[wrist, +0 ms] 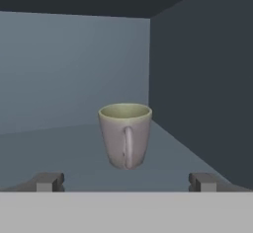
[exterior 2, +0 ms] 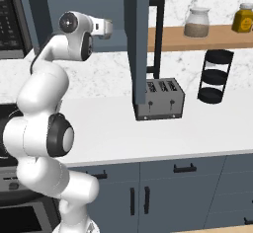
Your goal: Gather all objects into one cabinet and sort the glasses and bowls to opposite sides.
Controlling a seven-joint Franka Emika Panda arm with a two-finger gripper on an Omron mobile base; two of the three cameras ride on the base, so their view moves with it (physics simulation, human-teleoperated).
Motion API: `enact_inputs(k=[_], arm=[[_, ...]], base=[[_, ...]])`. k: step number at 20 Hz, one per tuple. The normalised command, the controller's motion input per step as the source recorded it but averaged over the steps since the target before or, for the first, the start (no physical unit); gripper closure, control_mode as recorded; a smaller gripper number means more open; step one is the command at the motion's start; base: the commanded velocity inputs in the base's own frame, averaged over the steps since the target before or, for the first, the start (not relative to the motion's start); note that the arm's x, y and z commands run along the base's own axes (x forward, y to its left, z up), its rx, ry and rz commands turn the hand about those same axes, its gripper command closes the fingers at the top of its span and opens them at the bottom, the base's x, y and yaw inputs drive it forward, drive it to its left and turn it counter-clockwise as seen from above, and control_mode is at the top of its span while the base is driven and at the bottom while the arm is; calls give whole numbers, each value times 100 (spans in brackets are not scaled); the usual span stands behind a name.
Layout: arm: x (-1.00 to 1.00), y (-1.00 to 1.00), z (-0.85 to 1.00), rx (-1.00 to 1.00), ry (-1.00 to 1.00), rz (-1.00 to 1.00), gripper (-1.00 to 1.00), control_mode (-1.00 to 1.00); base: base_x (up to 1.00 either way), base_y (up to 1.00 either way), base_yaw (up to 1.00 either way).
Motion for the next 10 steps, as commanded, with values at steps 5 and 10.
enact_inputs(k=[5,10], arm=[[53,0,-23,0,0,0,-100,-100],[48,0,-5,0,0,0,-100,-100]], base=[[0,0,0],[0,0,0]])
